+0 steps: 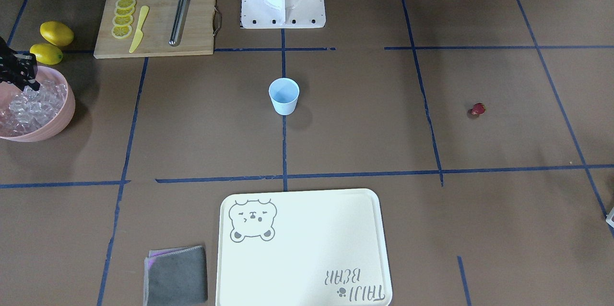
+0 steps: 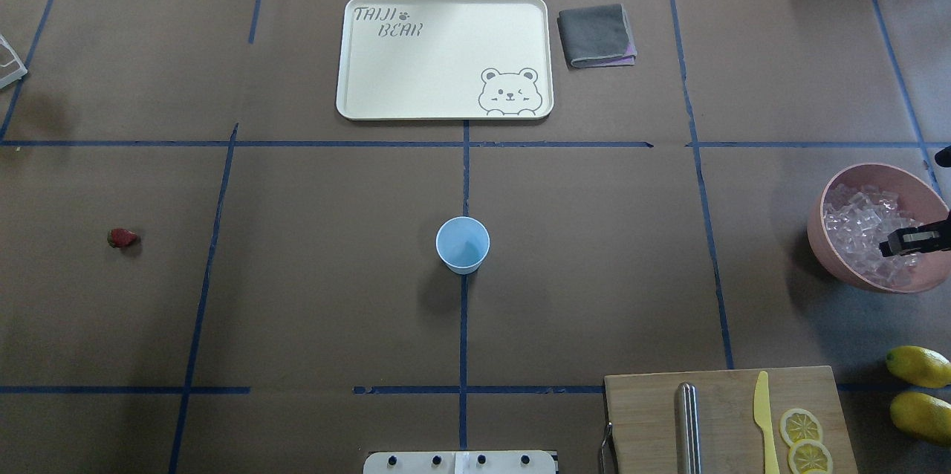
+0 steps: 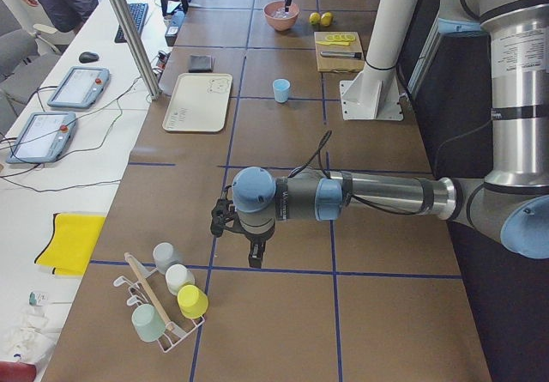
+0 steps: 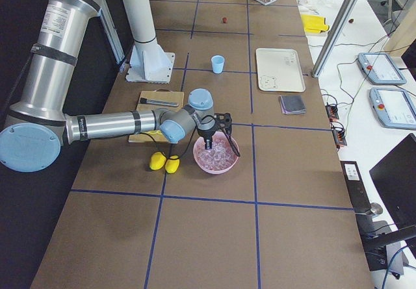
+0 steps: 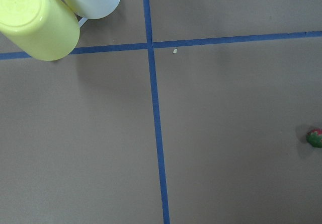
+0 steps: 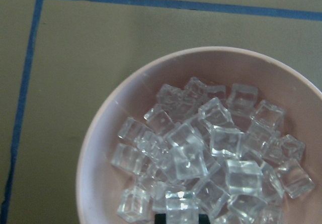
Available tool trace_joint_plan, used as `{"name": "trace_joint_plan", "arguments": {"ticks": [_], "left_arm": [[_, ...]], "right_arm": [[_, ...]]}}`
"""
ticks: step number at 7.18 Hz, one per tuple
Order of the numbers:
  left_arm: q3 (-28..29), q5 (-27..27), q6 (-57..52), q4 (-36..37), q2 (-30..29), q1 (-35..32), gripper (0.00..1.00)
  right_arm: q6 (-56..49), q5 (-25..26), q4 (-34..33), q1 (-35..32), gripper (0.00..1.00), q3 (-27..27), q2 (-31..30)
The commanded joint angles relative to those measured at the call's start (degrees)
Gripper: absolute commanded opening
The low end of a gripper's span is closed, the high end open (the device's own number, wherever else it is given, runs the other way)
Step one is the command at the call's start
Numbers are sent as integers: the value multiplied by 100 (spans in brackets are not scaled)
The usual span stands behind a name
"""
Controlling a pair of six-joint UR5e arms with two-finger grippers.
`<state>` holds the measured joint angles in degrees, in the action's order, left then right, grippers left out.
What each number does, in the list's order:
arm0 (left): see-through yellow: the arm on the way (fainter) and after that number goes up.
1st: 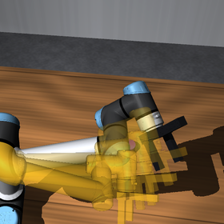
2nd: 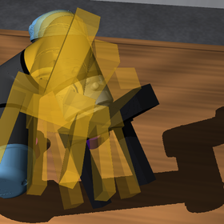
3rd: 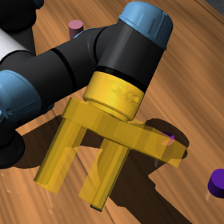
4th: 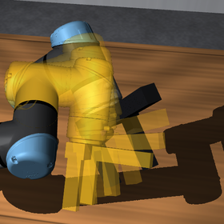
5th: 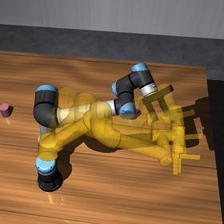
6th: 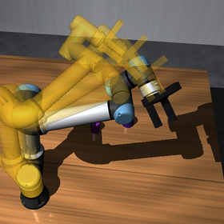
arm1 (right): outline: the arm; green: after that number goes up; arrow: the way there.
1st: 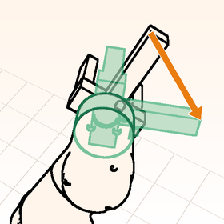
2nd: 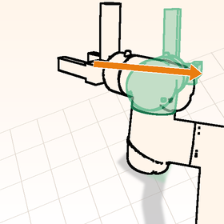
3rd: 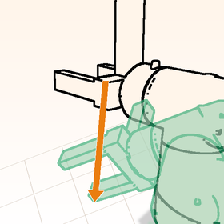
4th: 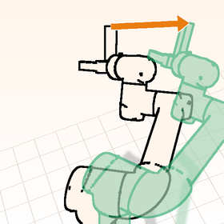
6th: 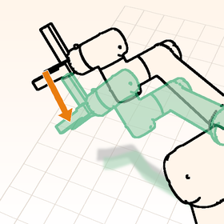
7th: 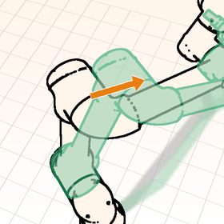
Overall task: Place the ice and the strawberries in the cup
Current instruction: 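Lower the right gripper into the pink bowl and grasp an ice cube, then carry the ice cube with the right gripper over the blue cup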
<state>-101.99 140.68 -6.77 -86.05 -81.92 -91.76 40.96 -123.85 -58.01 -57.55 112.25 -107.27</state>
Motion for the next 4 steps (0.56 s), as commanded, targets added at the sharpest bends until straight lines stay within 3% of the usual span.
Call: {"name": "trace_joint_plan", "arguments": {"ticks": [1,4], "left_arm": [[4,3,0,0,0,0,100],[-14,3,0,0,0,0,100]], "right_arm": [[0,2,-855,-116,0,768,204],[88,54,-2271,190,0,869,1783]]}}
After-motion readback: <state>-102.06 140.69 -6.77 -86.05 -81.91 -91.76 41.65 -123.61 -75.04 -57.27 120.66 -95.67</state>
